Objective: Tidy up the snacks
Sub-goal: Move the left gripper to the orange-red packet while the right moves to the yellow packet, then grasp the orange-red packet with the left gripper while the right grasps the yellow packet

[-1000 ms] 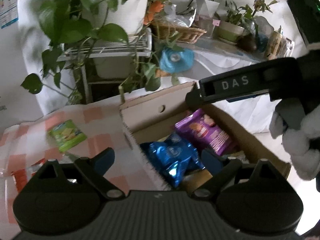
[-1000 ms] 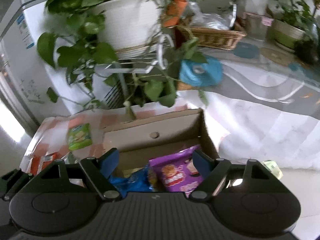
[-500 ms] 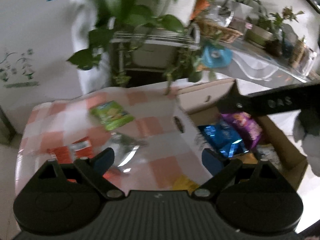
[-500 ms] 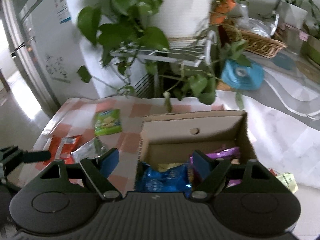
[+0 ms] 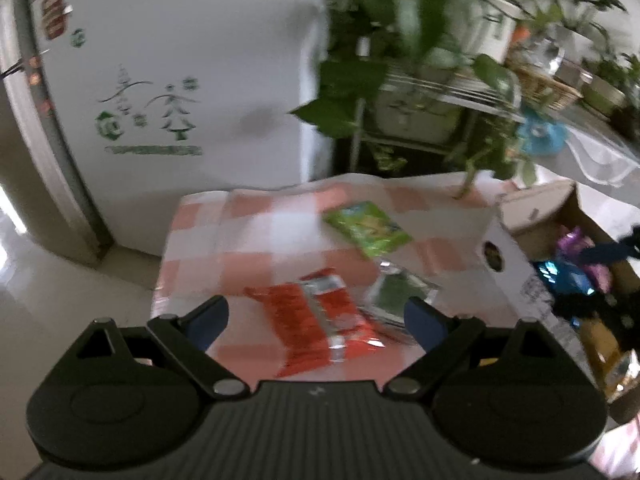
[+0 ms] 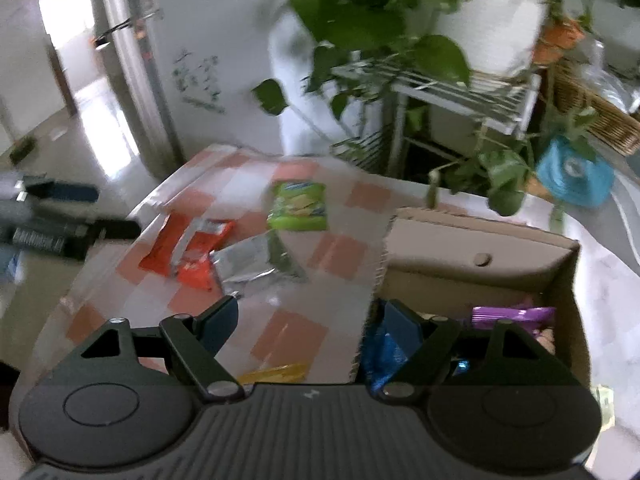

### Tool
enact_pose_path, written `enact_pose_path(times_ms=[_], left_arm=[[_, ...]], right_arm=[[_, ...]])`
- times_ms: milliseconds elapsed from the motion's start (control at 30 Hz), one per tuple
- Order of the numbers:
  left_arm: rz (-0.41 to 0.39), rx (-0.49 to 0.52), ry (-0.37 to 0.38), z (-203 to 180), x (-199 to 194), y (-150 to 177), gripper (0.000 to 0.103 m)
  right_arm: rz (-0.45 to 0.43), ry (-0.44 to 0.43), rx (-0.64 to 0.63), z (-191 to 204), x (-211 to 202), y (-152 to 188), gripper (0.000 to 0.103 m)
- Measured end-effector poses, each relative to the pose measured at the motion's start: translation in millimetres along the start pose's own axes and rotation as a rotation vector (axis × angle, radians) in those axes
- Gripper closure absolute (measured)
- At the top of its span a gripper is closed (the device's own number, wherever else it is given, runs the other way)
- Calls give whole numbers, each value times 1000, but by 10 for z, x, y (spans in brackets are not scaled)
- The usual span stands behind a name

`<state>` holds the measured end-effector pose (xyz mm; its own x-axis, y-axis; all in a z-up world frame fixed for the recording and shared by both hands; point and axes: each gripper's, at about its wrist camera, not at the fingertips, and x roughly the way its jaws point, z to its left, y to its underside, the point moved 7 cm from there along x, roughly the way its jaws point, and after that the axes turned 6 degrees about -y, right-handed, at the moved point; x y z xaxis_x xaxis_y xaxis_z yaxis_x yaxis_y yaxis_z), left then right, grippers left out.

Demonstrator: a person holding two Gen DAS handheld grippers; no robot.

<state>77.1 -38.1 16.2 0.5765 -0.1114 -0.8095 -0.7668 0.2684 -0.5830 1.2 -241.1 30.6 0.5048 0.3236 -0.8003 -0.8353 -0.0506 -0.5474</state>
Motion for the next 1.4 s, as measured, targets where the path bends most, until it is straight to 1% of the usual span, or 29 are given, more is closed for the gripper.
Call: enact_pose_path(times_ms=[133,233,333,433,533,733,800,900,1067,1167,1233,1300,1400], left_arm=[[-11,-39,-45,234,108,-44,9],[4,-51,-42,299,235,-47,9],[8,-39,-19,237,362,-44,9],[18,-16,-3,125,501,-24,9],[37,3,-7,44,653,12,9],[92,26,28,-86,876,113,9],[98,39,21,-104,940,148,9],[118,39,28,-109,1036,204,9],[130,44,39,-59,1077,255,8],[151,54,41,28,1055,310,10],[161,53,38,114,1018,340,14],[174,64,30,199,1000,383,18],[187,75,16,325,979,455,19]], right_arm=[[17,-53,-37,149,63,48,18],[46,-89,-69,253,138,108,18],[84,-119,-73,322,228,180,18],[135,-112,-112,397,347,262,20],[173,-119,-121,448,418,323,21],[233,-90,-133,481,533,395,22],[247,-80,-140,489,562,413,22],[274,-59,-150,503,616,434,22],[314,-32,-163,528,704,481,22],[356,-15,-155,499,772,540,22],[362,-8,-156,497,796,560,22],[357,-37,-128,512,798,552,22],[354,-118,-63,560,796,531,22]])
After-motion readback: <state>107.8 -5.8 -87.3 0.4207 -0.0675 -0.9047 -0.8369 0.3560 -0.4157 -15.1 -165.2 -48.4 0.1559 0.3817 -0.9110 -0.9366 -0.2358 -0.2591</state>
